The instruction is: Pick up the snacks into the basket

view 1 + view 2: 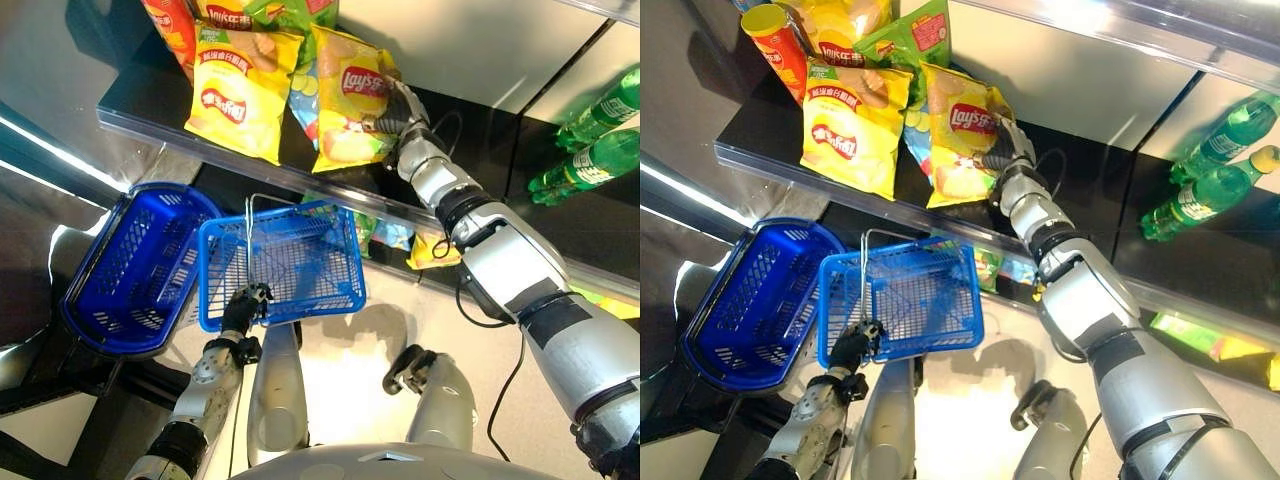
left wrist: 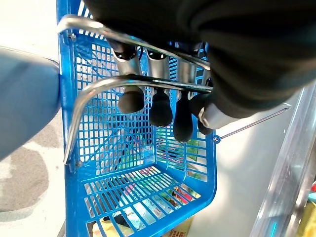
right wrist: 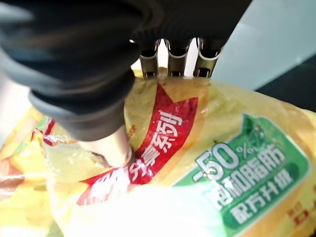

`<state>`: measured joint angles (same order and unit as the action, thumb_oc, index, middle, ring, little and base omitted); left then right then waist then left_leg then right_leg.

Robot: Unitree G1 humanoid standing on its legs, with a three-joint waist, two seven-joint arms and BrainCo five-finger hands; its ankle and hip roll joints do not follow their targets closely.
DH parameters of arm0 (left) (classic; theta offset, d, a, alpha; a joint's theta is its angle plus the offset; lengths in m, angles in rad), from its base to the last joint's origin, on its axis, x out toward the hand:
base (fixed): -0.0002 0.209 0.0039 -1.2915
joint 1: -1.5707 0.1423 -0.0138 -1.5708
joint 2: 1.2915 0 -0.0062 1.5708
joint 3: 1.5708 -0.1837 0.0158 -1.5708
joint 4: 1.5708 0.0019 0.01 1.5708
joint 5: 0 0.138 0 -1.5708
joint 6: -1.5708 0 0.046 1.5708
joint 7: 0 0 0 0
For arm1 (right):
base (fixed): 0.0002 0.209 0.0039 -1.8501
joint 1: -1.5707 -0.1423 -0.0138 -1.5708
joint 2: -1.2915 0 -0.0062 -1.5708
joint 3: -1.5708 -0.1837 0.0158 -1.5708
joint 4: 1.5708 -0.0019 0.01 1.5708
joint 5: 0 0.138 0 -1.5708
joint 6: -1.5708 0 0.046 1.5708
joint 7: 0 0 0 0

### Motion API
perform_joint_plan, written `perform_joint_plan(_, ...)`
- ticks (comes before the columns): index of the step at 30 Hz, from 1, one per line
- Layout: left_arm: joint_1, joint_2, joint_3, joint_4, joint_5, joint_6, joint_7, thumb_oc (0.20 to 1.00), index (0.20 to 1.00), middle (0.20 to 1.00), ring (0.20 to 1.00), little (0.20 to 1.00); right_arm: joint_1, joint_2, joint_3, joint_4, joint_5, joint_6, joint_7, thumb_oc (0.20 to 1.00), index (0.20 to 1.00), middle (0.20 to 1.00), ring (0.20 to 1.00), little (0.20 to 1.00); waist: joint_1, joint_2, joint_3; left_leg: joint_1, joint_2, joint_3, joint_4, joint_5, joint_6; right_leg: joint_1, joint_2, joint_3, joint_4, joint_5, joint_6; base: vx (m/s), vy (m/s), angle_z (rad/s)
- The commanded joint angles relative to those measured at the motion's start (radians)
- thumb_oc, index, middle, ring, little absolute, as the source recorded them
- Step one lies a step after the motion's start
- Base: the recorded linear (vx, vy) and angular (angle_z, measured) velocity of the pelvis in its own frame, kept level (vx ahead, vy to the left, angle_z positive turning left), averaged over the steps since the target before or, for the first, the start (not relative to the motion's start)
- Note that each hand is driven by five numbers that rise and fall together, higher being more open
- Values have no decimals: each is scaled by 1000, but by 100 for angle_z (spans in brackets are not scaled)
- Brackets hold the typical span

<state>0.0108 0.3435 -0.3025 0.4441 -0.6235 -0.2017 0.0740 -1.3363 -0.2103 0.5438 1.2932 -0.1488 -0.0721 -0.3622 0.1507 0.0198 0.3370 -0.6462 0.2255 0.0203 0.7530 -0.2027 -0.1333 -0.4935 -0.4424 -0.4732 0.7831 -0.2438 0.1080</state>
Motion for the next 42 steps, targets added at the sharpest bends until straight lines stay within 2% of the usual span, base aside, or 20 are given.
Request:
perform_joint_plan(1,-32,48,-45,-137,-11,-71,17,200,200,200,200,200,-91,42,1,6,-28,-3,-7,200,200,200,200,200,26,16,-11,-47,-49,74,4,3,98,-45,38,15,23,25,21,0,0,0)
perform_joint_plan(9,-43,46,-43,-143,-7,-75,26,200,200,200,200,200,-67,16,-24,-25,-6,-9,-27,200,200,200,200,200,11,12,-11,-33,-46,82,8,-2,99,-41,37,28,28,29,22,1,4,0)
perform_joint_plan(14,-53,38,-30,-152,-9,-85,36,200,200,200,200,200,-4,-21,-59,-127,5,-20,-58,200,200,200,200,200,-12,6,-13,-14,-40,92,9,-10,99,-34,37,36,26,34,25,2,6,0)
perform_joint_plan(16,-53,31,-22,-157,-15,-91,39,200,200,200,200,200,42,-56,-75,-218,-13,-20,-72,200,200,200,200,200,-21,3,-14,3,-36,97,5,-14,99,-25,39,43,21,35,25,-20,16,-1)
perform_joint_plan(17,-53,24,0,-169,-21,-97,41,200,200,200,200,200,112,-109,-102,-378,-48,-20,-86,200,200,200,200,200,-36,-1,-14,10,-33,108,-13,11,110,-22,38,36,1,59,12,0,0,0)
perform_joint_plan(18,-51,24,-1,-169,-21,-96,42,200,200,200,200,200,115,-109,-102,-381,-49,-19,-86,200,200,200,200,200,-35,-1,-15,19,-32,101,0,-16,99,-16,40,47,14,39,27,-47,20,-2)
perform_joint_plan(19,-52,20,9,-176,-23,-100,40,200,200,200,200,200,162,-138,-123,-463,-68,-22,-93,200,200,200,200,200,-44,-3,-15,16,-31,110,-14,9,110,-16,39,36,-1,59,14,14,6,-6)
perform_joint_plan(22,-47,9,34,-196,-17,-114,38,200,200,200,200,200,345,-225,-216,-715,-138,-34,-111,200,200,200,200,200,-63,-6,-18,23,-27,108,-12,4,108,-7,38,37,-6,57,18,-2,-1,-9)
perform_joint_plan(27,-30,-15,55,-230,-18,-132,36,200,200,200,200,200,578,-258,-342,-926,-195,-70,-116,200,200,200,200,200,-78,-15,-25,30,-20,110,-7,-3,109,8,37,28,-9,48,19,14,-6,-4)
perform_joint_plan(33,-1,-16,79,-273,-12,-139,31,200,200,200,200,200,730,-274,-428,-1075,-260,-101,-146,200,200,200,200,200,-88,-22,-31,43,-12,114,-12,-7,109,12,40,31,-11,43,22,18,-5,-6)
perform_joint_plan(37,9,-8,84,-302,-5,-149,38,200,200,200,200,200,788,-262,-455,-1166,-252,-143,-162,200,200,200,200,200,-93,-24,-31,46,-9,118,-11,-5,109,11,43,38,-12,42,21,2,-2,-1)
perform_joint_plan(42,33,1,85,-366,-24,-155,20,200,200,200,200,200,835,-259,-405,-1231,-215,-186,-90,200,200,200,200,200,-93,-28,-28,46,-10,120,-12,-1,108,11,44,40,-15,44,20,0,0,0)
